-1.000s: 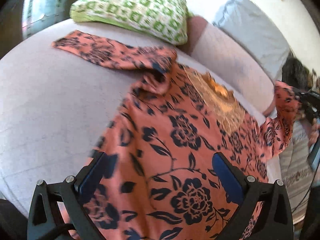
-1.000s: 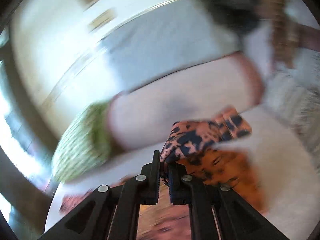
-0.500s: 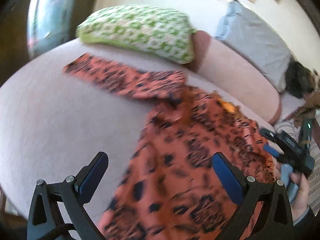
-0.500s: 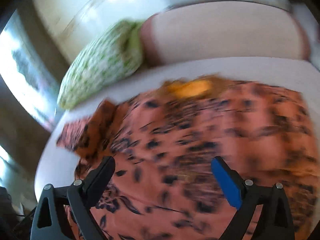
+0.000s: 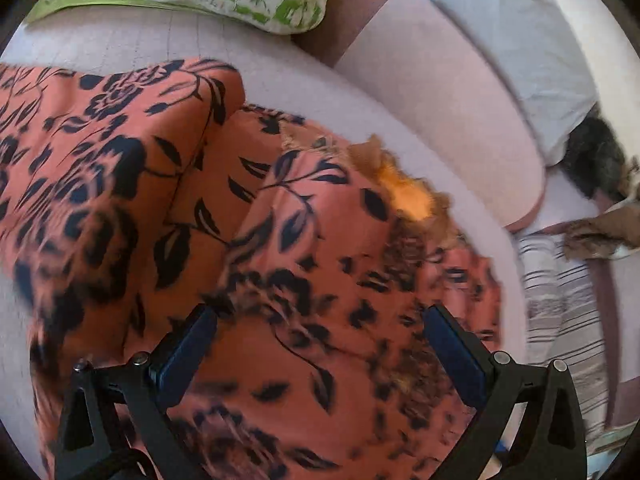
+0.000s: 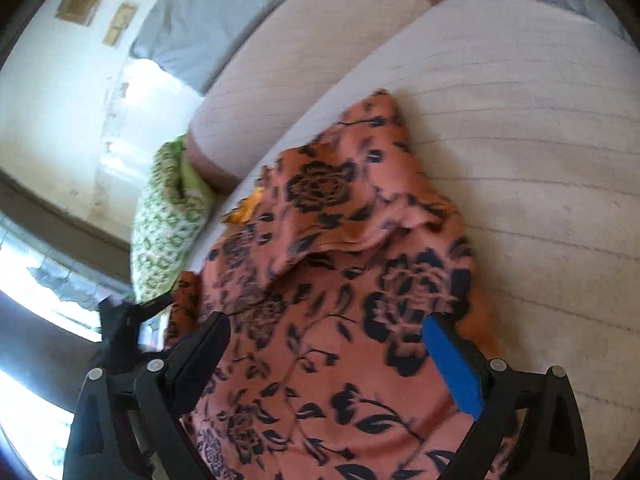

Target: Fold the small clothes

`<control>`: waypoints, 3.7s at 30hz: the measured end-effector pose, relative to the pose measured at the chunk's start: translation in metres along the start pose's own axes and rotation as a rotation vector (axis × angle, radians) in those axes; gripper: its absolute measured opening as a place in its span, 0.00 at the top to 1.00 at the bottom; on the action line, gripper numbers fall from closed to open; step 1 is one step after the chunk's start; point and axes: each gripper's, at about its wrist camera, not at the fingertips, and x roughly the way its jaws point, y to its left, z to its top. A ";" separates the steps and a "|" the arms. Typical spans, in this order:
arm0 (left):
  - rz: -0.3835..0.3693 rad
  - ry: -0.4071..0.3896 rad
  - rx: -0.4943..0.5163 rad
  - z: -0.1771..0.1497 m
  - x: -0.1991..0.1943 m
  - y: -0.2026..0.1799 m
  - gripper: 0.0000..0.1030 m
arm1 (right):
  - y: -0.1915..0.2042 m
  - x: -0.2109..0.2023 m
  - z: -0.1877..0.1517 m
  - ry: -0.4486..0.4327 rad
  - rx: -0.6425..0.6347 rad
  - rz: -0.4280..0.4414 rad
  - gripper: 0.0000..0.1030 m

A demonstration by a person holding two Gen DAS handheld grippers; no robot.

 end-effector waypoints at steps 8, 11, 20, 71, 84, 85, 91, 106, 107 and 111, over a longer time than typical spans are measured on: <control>-0.030 -0.014 -0.019 -0.001 0.001 0.011 0.06 | 0.005 -0.002 -0.005 0.017 -0.035 0.032 0.05; -0.006 -0.010 -0.047 0.005 -0.002 0.011 0.35 | 0.004 -0.002 -0.006 0.016 -0.036 0.028 0.05; 0.152 -0.084 -0.001 0.014 -0.009 0.002 0.92 | 0.007 0.003 -0.008 0.010 -0.050 0.017 0.05; 0.273 -0.183 0.339 -0.036 -0.009 -0.004 0.58 | -0.036 0.038 0.096 0.186 -0.280 -0.451 0.85; 0.233 -0.185 0.345 -0.035 -0.009 0.002 0.54 | -0.028 0.074 0.143 0.092 -0.194 -0.345 0.49; 0.229 -0.184 0.345 -0.035 -0.010 0.002 0.54 | -0.038 0.083 0.145 0.101 -0.175 -0.409 0.83; 0.190 -0.157 0.323 -0.036 -0.022 0.004 0.51 | -0.038 0.063 0.137 0.077 -0.054 -0.344 0.58; -0.002 -0.361 -0.446 0.032 -0.151 0.246 0.25 | 0.016 0.008 -0.021 -0.013 -0.261 -0.271 0.15; 0.006 -0.378 -0.485 0.041 -0.152 0.263 0.25 | 0.017 0.011 -0.020 -0.008 -0.270 -0.263 0.15; -0.023 -0.397 -0.557 0.061 -0.148 0.292 0.25 | 0.014 0.015 -0.018 -0.019 -0.265 -0.252 0.15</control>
